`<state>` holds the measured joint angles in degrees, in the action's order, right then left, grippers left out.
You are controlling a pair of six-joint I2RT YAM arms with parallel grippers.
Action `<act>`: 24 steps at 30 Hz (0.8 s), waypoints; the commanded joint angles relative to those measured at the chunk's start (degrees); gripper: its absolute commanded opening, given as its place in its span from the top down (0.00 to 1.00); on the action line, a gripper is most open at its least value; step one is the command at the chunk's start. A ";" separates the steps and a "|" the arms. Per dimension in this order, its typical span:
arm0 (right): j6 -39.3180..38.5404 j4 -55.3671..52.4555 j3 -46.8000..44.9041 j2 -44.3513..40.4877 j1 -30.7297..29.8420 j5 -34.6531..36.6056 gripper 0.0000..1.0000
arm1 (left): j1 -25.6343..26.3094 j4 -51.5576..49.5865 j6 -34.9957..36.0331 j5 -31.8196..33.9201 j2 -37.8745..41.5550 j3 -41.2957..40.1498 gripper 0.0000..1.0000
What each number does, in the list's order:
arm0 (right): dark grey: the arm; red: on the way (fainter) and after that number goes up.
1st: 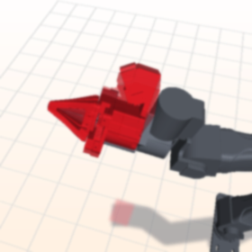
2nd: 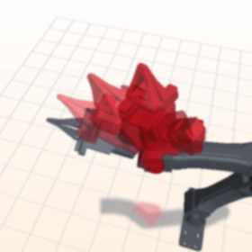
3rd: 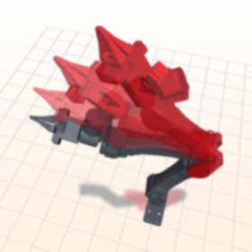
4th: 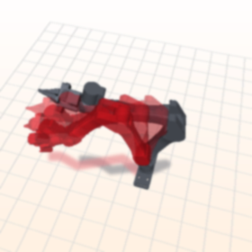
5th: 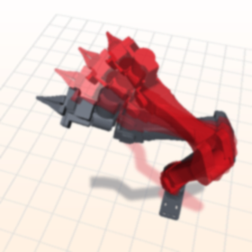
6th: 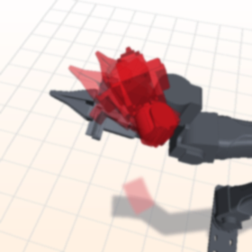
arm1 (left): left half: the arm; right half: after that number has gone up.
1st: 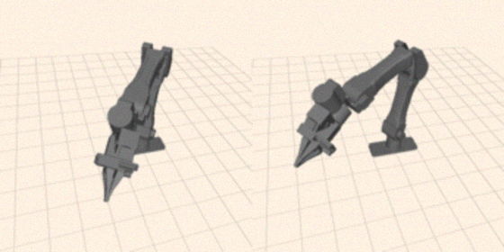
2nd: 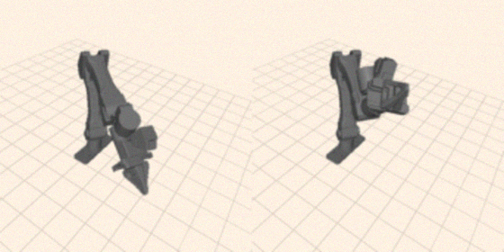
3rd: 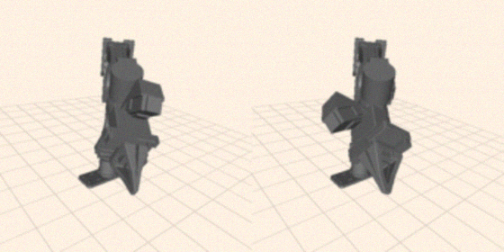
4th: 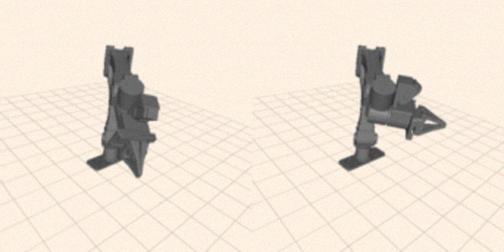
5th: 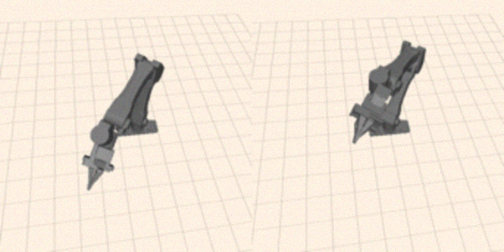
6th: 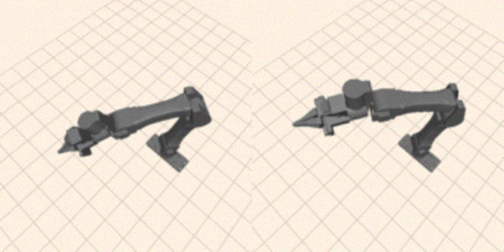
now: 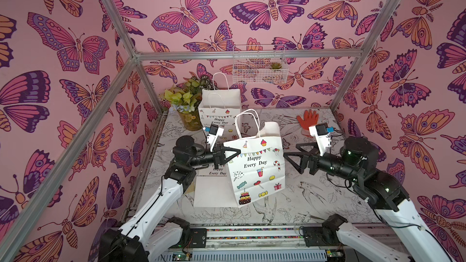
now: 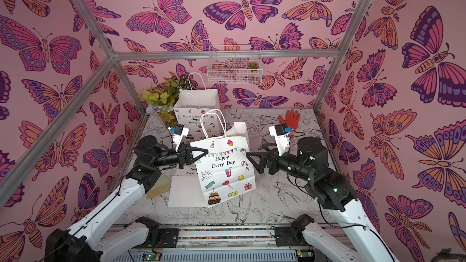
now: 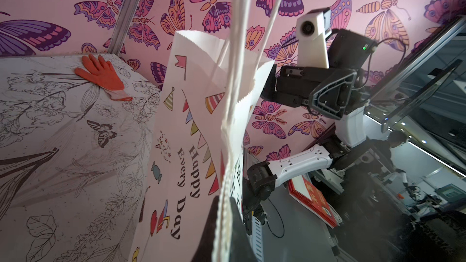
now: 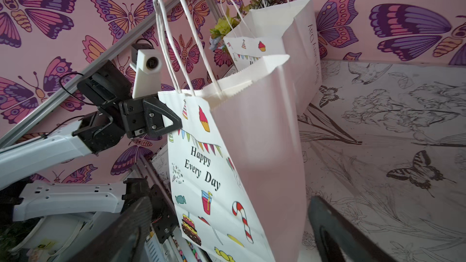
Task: Put away the paper bag
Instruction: Press the paper bag.
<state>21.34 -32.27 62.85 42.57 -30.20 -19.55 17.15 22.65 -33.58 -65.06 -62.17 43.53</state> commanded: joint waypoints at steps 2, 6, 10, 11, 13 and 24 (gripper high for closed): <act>-2.18 1.69 -3.68 -3.90 0.00 8.30 0.01 | -2.53 4.06 -5.87 -14.39 -5.80 7.02 1.00; -1.24 3.68 -8.82 -7.75 0.65 10.27 0.01 | -2.56 6.84 -11.08 -20.02 -9.36 12.80 1.00; 2.03 8.28 -14.97 -12.29 0.84 9.90 0.01 | -2.56 6.97 -14.53 -25.17 -10.10 17.29 1.00; 2.76 9.23 -16.28 -13.01 0.80 9.04 0.01 | -2.51 6.99 -16.08 -26.53 -10.21 18.53 1.00; 3.65 10.21 -18.06 -13.52 0.89 6.70 0.01 | -2.64 6.98 -18.82 -27.98 -10.16 20.06 1.00; 5.72 12.50 -25.69 -15.48 0.84 -7.90 0.01 | -3.47 6.81 -23.96 -27.40 -8.81 22.57 1.00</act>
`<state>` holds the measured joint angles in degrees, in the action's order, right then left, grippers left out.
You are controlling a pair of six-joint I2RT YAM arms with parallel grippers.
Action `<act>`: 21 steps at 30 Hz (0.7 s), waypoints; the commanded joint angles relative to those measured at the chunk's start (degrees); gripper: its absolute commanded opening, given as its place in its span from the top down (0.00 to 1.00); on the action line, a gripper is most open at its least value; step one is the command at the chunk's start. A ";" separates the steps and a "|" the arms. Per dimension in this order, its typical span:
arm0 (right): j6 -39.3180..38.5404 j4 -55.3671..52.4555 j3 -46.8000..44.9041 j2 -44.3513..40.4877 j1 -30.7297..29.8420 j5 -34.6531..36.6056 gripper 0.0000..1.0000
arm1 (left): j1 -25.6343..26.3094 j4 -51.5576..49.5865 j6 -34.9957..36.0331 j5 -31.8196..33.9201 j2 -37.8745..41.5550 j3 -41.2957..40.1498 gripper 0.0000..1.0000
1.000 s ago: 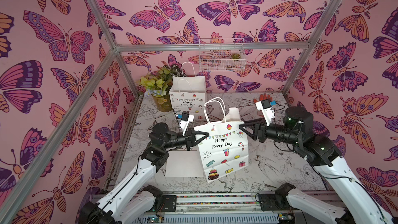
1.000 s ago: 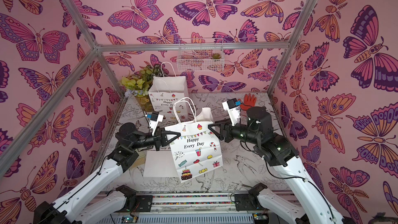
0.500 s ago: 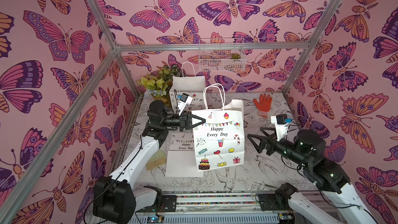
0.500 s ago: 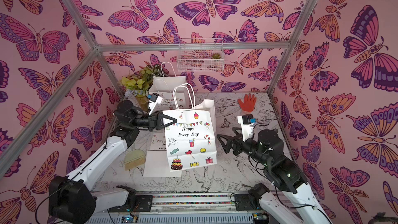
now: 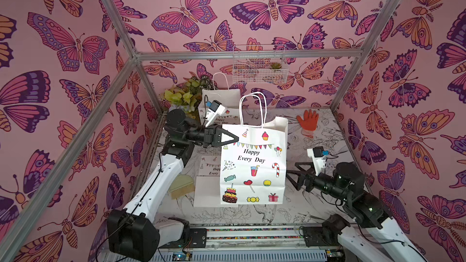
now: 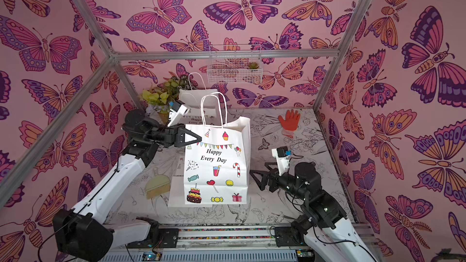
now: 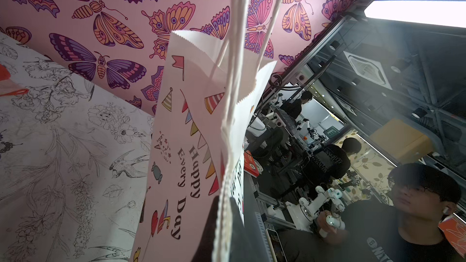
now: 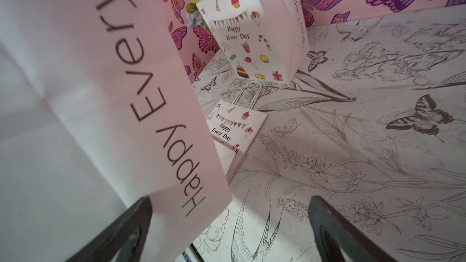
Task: Put away the paper bag
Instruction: Press the paper bag.
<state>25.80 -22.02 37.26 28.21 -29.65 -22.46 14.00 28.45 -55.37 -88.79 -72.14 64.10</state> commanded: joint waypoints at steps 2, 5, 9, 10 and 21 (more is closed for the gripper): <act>1.60 2.79 -0.79 -0.60 0.29 -6.13 0.01 | -0.37 1.07 -2.60 -3.29 1.15 2.56 1.00; 2.56 4.94 -1.14 0.71 0.30 -9.01 0.01 | -0.38 1.05 -3.13 -2.55 0.97 3.28 1.00; 3.77 8.23 -0.96 2.70 0.24 -13.83 0.00 | -0.37 1.06 -3.35 -2.18 0.43 4.33 1.00; 3.77 8.52 -0.93 3.18 0.18 -14.18 0.00 | -0.33 1.00 -3.43 -2.09 0.34 4.65 1.00; 5.48 12.33 -1.33 5.05 -0.82 -16.78 0.01 | 0.62 1.04 -3.45 -1.30 0.25 5.66 1.00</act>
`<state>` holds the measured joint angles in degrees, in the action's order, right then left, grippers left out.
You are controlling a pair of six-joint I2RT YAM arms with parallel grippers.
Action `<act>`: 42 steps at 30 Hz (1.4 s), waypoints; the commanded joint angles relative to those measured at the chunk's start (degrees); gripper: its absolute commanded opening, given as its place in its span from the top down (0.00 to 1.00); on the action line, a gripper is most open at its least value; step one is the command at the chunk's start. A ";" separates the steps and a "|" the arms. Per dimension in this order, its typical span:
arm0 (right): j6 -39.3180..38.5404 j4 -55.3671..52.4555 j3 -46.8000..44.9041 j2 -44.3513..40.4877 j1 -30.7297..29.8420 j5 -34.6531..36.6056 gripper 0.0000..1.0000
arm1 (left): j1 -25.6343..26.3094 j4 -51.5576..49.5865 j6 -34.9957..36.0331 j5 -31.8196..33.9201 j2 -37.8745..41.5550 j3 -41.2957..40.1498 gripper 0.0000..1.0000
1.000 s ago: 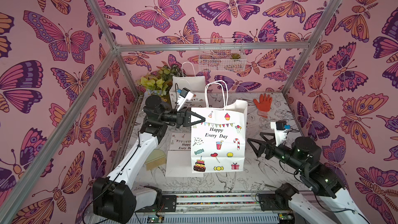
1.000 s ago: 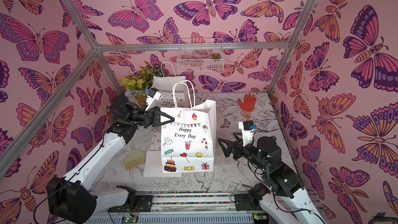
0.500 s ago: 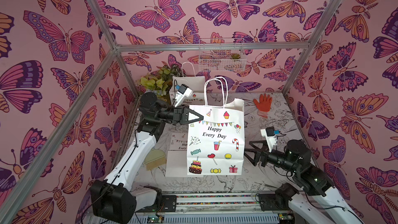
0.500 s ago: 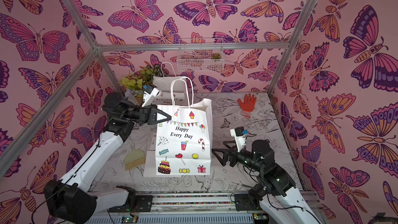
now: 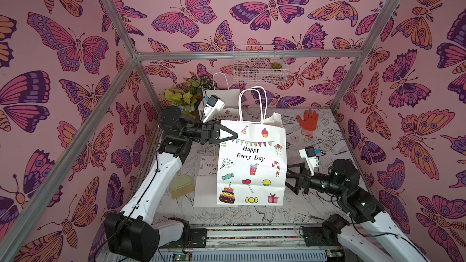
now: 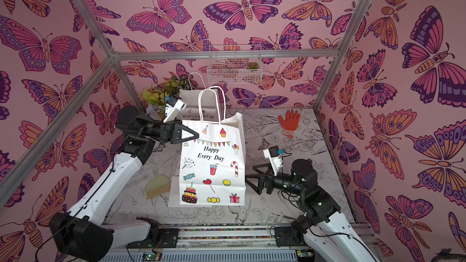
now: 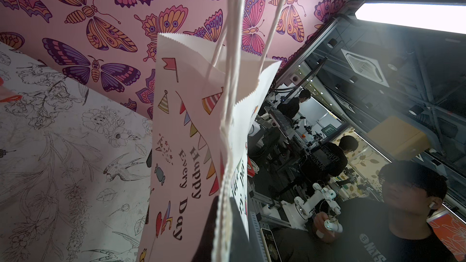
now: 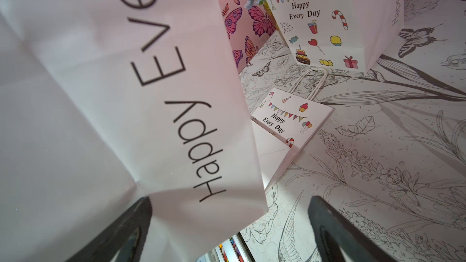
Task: Put away the paper bag
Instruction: Press the paper bag.
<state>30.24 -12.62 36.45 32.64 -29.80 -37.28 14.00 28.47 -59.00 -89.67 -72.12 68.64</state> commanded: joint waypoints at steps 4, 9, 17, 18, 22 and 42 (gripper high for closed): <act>1.91 5.10 -0.08 1.60 -1.65 -2.08 0.01 | 1.77 1.04 0.54 -0.02 0.15 0.41 1.00; 0.05 3.60 2.84 2.74 -1.75 -1.68 0.01 | 2.78 1.17 1.09 0.46 0.04 -0.38 1.00; -2.76 0.86 7.94 4.36 -1.75 -0.14 0.00 | 3.32 1.15 1.11 0.64 1.10 -2.36 1.00; -2.85 0.76 8.46 4.41 -1.72 -0.25 0.00 | 3.36 1.23 1.09 0.63 1.27 -2.58 1.00; -3.00 0.99 10.83 5.40 -1.75 -0.66 0.01 | 3.37 1.14 1.18 0.88 1.72 -3.77 1.00; -0.09 4.11 18.50 8.05 -1.66 -15.96 0.24 | 1.65 1.24 3.78 4.65 4.25 -9.91 1.00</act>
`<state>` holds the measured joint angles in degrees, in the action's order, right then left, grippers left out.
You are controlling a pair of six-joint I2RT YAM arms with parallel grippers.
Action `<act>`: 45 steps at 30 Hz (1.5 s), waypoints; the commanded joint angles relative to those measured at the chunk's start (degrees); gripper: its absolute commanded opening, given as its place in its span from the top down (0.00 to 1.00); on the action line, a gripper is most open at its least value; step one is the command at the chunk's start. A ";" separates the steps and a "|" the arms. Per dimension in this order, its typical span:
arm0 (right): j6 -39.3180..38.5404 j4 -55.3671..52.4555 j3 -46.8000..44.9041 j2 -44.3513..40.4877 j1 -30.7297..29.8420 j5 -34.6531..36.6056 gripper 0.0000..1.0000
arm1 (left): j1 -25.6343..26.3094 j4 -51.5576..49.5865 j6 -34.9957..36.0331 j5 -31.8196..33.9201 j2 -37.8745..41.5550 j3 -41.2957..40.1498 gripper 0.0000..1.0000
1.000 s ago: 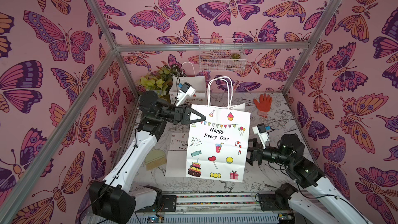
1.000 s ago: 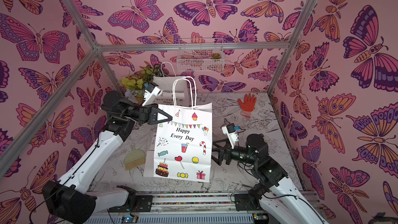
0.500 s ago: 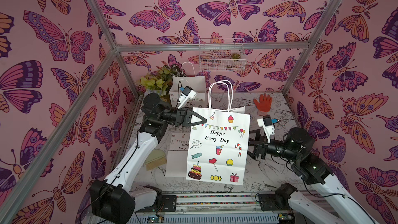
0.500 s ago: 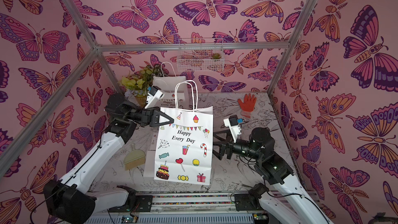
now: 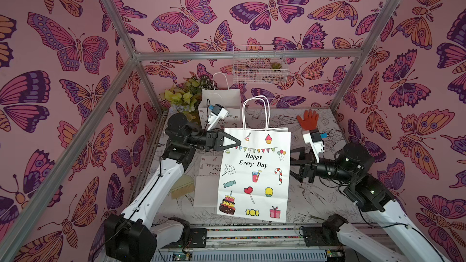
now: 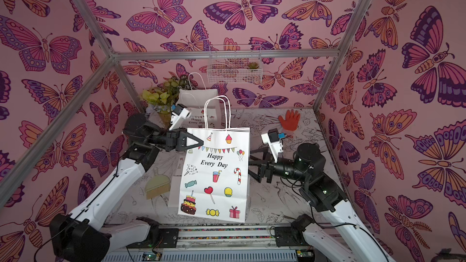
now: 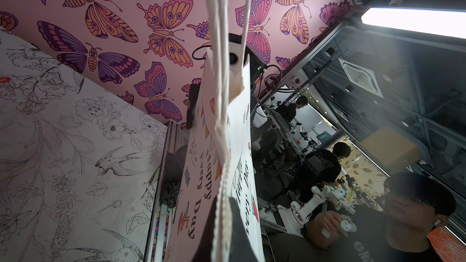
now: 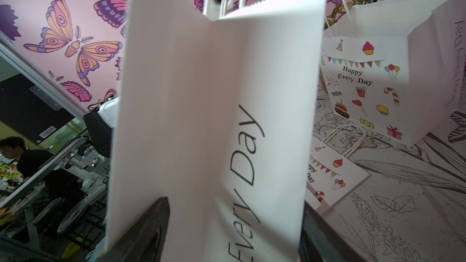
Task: Put away the paper bag
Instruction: Press the paper bag.
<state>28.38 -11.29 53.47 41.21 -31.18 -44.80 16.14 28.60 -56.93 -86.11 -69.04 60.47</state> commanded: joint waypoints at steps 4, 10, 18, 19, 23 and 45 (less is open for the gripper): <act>8.63 13.07 0.43 0.21 -0.21 -15.21 0.27 | -0.52 1.17 2.10 0.51 1.53 -3.33 1.00; 14.16 20.18 0.53 1.35 -0.24 -17.86 0.28 | -0.72 1.10 2.69 0.37 2.41 -4.70 1.00; 14.00 17.00 4.12 5.40 -0.36 -15.54 0.34 | -0.90 -0.03 4.02 1.29 1.80 -4.66 1.00; 12.49 14.64 4.85 6.01 -0.40 -14.54 0.37 | -1.02 -0.11 4.18 1.39 1.80 -4.67 1.00; 7.73 8.42 6.62 7.94 -1.04 -10.38 0.52 | -1.02 -0.22 4.54 2.38 1.80 -4.83 1.00; -2.49 -2.71 12.86 13.09 -9.00 4.26 0.64 | -1.02 -0.54 4.54 5.26 3.54 -5.28 1.00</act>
<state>28.21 -11.90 64.27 53.76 -38.85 -42.78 15.40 28.21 -52.95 -83.85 -66.63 55.53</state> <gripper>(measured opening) 0.356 0.050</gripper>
